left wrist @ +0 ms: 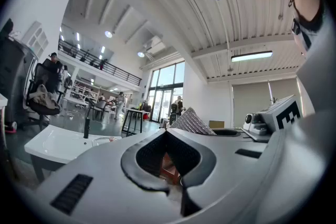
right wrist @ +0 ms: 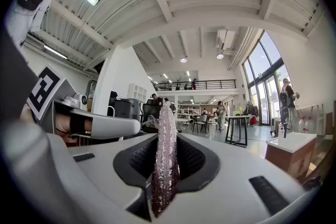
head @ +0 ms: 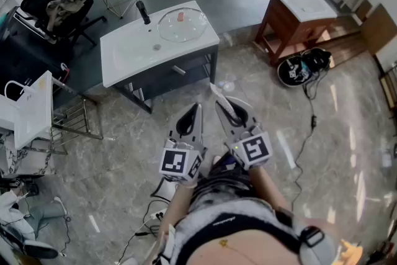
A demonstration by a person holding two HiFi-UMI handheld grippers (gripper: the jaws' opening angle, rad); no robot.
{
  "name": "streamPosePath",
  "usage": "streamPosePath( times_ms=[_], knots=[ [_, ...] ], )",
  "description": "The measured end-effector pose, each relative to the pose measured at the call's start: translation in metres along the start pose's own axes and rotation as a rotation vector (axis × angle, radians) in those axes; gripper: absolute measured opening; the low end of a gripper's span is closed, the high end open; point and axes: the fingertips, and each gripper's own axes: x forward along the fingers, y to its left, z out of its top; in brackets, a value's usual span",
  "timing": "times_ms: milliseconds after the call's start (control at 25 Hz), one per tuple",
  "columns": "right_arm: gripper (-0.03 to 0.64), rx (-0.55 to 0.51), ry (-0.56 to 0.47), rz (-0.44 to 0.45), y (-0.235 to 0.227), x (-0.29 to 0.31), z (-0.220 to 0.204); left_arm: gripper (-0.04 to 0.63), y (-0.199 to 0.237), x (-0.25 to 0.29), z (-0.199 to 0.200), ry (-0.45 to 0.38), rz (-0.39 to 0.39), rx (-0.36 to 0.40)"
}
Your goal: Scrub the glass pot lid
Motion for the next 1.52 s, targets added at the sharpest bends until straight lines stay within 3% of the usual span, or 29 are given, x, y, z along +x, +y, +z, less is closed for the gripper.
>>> streamPosePath(
  times_ms=[320,600,840,1120,1520],
  knots=[
    [0.077,0.036,-0.029,0.021,-0.023,-0.006,0.002,-0.002,-0.014,0.018,-0.007,-0.002,-0.002,-0.022],
    [0.077,0.062,-0.054,0.051,-0.036,-0.003,0.003,-0.002,-0.007,0.024,-0.012,-0.004,0.045,-0.049],
    [0.077,0.044,-0.089,0.043,-0.054,0.013,-0.002,-0.005,0.001,0.041,-0.013,-0.021,0.008,-0.098],
    [0.077,0.046,-0.065,0.019,-0.067,0.053,-0.007,-0.002,0.033,0.078,-0.017,0.021,-0.030,-0.102],
    [0.078,0.045,-0.061,-0.027,-0.073,0.134,-0.002,0.000,0.104,0.123,-0.004,0.016,-0.104,-0.100]
  ],
)
